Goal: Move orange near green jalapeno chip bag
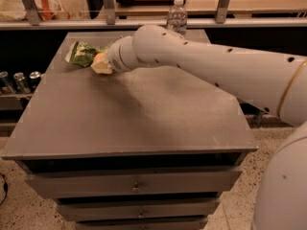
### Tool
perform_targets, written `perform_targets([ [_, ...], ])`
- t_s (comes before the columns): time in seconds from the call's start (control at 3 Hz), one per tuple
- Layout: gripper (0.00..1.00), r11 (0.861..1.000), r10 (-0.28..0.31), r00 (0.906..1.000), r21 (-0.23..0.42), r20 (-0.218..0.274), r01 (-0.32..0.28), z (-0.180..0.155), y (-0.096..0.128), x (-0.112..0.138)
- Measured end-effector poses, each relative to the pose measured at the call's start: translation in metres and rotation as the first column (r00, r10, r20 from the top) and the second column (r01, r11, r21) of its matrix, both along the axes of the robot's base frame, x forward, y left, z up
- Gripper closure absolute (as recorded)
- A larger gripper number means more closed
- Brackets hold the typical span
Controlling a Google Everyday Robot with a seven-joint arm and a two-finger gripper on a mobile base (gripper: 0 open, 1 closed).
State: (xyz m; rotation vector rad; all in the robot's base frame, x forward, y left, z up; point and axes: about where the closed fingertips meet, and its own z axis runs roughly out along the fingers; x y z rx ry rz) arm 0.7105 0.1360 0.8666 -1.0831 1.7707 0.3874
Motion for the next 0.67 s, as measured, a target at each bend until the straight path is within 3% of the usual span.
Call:
perform_targets([
  [0.33,0.0,1.0,0.017,0.9998,0.012,-0.012,-0.017,-0.0026,0.0004,0.0014],
  [0.67,0.0,0.999,0.026,0.9996,0.019,-0.014,-0.026,-0.0032,0.0003,0.0013],
])
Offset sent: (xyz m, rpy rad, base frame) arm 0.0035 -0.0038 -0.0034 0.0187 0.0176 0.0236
